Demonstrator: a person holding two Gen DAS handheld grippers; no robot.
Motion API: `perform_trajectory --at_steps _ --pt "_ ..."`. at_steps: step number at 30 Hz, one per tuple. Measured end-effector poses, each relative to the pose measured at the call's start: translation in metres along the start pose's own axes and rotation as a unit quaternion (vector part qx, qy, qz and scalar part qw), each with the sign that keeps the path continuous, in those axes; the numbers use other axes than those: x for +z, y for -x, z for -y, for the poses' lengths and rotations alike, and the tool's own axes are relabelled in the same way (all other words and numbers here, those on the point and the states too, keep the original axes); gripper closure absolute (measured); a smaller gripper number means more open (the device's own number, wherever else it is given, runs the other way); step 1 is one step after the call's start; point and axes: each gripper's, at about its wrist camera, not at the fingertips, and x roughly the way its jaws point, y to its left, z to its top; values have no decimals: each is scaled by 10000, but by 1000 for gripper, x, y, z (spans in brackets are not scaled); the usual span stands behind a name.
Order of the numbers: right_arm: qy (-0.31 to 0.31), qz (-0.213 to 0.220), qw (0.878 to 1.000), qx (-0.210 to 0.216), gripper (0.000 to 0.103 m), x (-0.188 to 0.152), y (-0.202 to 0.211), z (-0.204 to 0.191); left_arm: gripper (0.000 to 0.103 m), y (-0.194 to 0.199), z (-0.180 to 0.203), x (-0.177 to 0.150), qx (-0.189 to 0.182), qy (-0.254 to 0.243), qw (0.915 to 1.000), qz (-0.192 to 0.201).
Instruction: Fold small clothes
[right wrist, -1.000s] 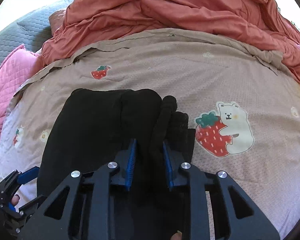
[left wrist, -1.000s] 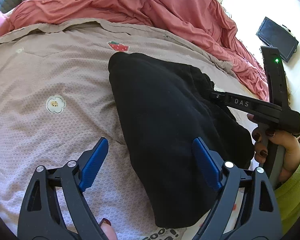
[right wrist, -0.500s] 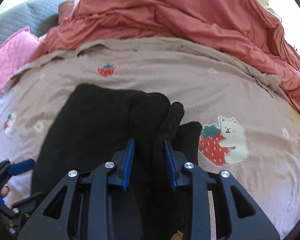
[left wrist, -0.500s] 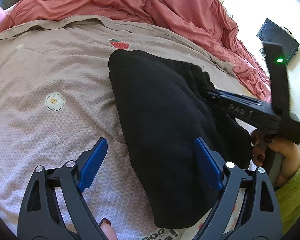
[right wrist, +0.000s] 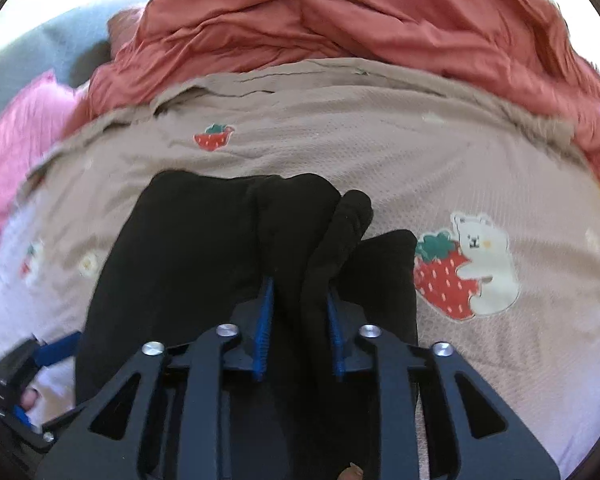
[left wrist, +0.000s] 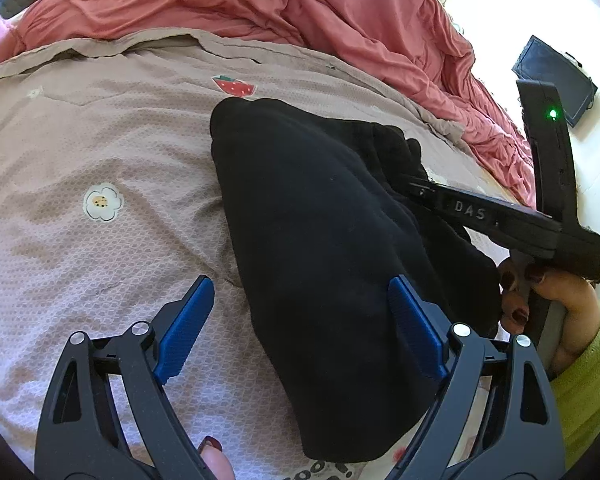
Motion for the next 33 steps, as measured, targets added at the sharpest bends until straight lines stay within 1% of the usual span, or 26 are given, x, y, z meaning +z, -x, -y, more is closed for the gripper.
perform_trajectory --at_steps 2,6,8,9,12,16,18,20,22,24,26,28,33 --pt "15 111 9999 0 90 0 6 0 21 0 2 0 16 -45 10000 25" --pt "95 432 9990 11 92 6 40 5 21 4 6 -1 -101 -134 9998 67" --pt "101 376 9992 -30 92 9 48 9 21 4 11 -3 -149 -236 9996 68" --pt "120 321 9993 -125 92 10 50 12 21 4 14 -4 -154 -302 9994 58" --pt "164 82 9985 -511 92 9 39 21 21 0 22 -7 -140 -428 9990 -36" --pt "-9 -236 9979 -597 91 -2 6 33 21 -9 29 -13 -99 -602 9979 -229" --pt "-76 -220 9979 -601 90 -8 -5 36 21 -12 31 -15 -66 -651 9974 -290" --pt "-60 -121 9978 -648 87 -10 -3 35 21 -13 31 -16 -54 -660 9973 -303" --pt "-139 -14 9984 -545 79 -11 7 36 21 -13 29 -16 -39 -646 9974 -310" --pt "-191 161 9985 -494 75 -14 24 38 21 -12 29 -16 -17 -655 9974 -308" --pt "-214 391 9985 -311 74 -20 45 40 21 -10 30 -16 5 -679 9973 -293" --pt "-227 528 9983 -108 73 -30 66 43 21 -6 31 -17 90 -718 9969 -294" --pt "-44 599 9976 335 72 -58 99 37 21 4 29 -18 174 -668 9972 -271"
